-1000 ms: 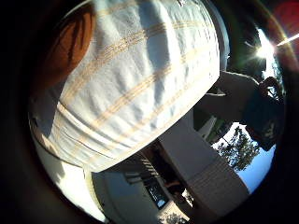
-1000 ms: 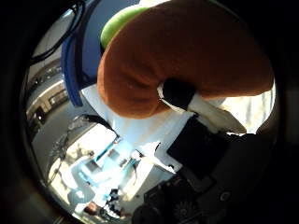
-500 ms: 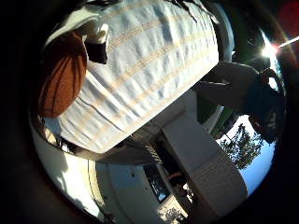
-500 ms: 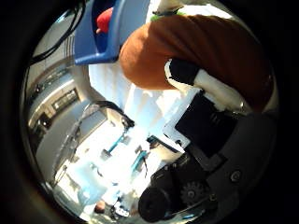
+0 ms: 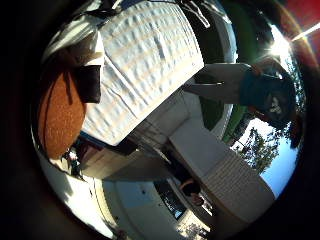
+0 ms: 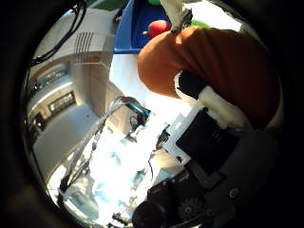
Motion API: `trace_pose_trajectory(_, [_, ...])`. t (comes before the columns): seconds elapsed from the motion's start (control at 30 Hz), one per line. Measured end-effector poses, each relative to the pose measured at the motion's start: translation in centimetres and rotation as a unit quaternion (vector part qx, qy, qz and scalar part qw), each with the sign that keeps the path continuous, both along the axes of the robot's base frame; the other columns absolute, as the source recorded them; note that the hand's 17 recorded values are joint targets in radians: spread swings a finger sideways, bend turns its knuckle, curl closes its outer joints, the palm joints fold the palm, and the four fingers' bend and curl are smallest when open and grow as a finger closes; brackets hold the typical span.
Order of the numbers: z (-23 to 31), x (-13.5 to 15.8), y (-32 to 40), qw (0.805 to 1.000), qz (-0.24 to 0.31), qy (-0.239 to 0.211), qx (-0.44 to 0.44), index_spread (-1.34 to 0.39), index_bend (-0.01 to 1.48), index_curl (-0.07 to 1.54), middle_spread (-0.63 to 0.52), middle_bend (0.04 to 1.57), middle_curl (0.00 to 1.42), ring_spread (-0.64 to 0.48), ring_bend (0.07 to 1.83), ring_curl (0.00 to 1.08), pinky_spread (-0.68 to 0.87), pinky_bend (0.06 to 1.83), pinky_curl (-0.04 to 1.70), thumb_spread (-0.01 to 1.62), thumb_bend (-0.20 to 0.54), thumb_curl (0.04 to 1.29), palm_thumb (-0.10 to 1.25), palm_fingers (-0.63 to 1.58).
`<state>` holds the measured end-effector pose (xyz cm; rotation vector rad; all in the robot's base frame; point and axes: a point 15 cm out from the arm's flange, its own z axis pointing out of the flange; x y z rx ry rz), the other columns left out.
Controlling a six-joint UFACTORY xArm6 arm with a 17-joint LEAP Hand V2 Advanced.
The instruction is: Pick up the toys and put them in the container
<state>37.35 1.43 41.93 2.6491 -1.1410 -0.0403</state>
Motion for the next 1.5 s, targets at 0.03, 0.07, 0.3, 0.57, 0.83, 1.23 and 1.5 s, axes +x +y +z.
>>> trace_pose_trajectory(0.03, [0.8, 0.3, 1.1, 1.000, -0.004, -0.012, 0.014, -0.97, 0.46, 1.07, -0.22, 1.27, 1.05, -0.11, 1.48, 0.83, 0.19, 1.41, 0.95, 1.14, -0.012, 0.71, 0.99, 0.81])
trace_pose_trajectory(0.07, [1.6, 0.7, 2.3, 0.999, -0.013, -0.026, 0.030, -0.97, 0.47, 1.10, -0.21, 1.28, 1.05, -0.11, 1.49, 0.83, 0.19, 1.42, 0.96, 1.14, -0.014, 0.72, 0.98, 0.80])
trace_pose_trajectory(0.3, [1.1, 5.4, 11.5, 0.994, -0.024, -0.066, 0.089, -1.00, 0.48, 1.22, -0.21, 1.31, 1.06, -0.11, 1.52, 0.83, 0.18, 1.44, 1.00, 1.14, -0.012, 0.75, 0.97, 0.77])
trace_pose_trajectory(0.57, [-6.6, 12.9, 17.8, 0.986, -0.067, -0.088, 0.124, -1.01, 0.48, 1.31, -0.21, 1.32, 1.06, -0.10, 1.55, 0.83, 0.17, 1.42, 1.02, 1.15, -0.033, 0.73, 0.89, 0.71])
trace_pose_trajectory(0.83, [-14.5, 14.7, 19.1, 0.988, -0.095, -0.044, 0.110, -0.85, 0.32, 1.19, -0.10, 0.67, 0.77, 0.11, 1.11, 0.67, 0.29, 1.21, 0.94, 1.17, -0.044, 0.60, 0.76, -0.14])
trace_pose_trajectory(1.23, [-14.1, 12.9, 20.0, 0.985, -0.103, -0.004, 0.140, -0.53, 0.08, 0.63, 0.10, 0.14, 0.40, 0.32, 0.53, 0.34, 0.50, 0.90, 0.64, 1.14, -0.025, 0.50, 0.75, -0.17])
trace_pose_trajectory(1.5, [-7.6, 10.1, 19.9, 0.983, -0.088, -0.020, 0.159, -0.47, 0.13, 0.45, 0.11, 0.13, 0.32, 0.34, 0.48, 0.32, 0.53, 0.84, 0.56, 1.12, -0.028, 0.47, 0.77, -0.12])
